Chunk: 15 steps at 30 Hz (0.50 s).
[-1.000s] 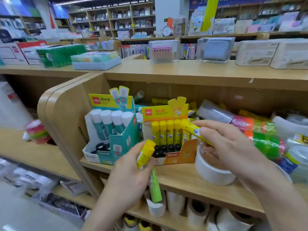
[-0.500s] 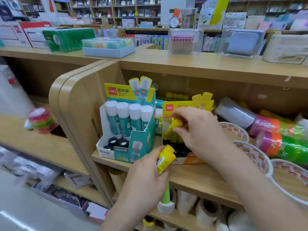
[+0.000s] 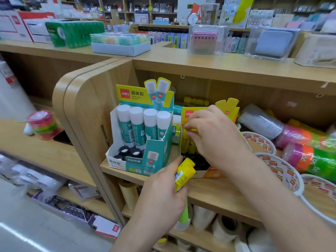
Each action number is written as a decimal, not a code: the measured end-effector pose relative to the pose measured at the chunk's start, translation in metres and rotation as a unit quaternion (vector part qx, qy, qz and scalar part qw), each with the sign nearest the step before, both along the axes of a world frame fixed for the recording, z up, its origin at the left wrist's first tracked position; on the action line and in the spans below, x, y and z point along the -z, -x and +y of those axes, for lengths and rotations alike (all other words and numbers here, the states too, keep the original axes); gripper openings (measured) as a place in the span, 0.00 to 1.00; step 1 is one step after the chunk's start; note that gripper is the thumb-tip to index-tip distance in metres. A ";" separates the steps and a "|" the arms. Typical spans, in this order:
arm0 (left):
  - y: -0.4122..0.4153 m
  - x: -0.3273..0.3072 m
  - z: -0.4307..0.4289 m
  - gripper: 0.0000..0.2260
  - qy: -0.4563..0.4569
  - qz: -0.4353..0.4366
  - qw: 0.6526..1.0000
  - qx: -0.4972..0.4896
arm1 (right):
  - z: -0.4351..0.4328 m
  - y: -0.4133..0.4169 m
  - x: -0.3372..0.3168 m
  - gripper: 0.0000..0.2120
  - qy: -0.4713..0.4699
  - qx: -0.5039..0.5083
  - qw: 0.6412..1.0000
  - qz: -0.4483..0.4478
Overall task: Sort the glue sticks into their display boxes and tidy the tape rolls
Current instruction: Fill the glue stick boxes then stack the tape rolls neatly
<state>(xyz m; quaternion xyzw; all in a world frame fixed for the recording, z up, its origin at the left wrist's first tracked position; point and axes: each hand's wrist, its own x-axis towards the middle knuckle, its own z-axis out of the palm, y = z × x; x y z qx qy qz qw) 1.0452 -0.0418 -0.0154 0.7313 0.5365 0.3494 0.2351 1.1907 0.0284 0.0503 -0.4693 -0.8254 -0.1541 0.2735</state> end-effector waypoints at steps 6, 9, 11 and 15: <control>0.000 0.001 0.002 0.19 0.000 -0.006 1.000 0.000 | 0.002 0.006 -0.003 0.11 0.064 0.037 0.997 -0.024; 0.000 0.002 0.002 0.21 -0.001 -0.003 1.000 -0.003 | -0.001 0.006 -0.005 0.10 0.060 0.050 0.997 -0.030; 0.001 0.002 0.001 0.20 -0.003 -0.011 1.000 -0.006 | -0.004 0.005 -0.004 0.11 0.062 0.050 0.996 -0.028; 0.002 -0.003 -0.006 0.16 -0.012 -0.062 0.998 -0.025 | -0.010 0.001 -0.005 0.19 0.087 0.039 0.995 -0.028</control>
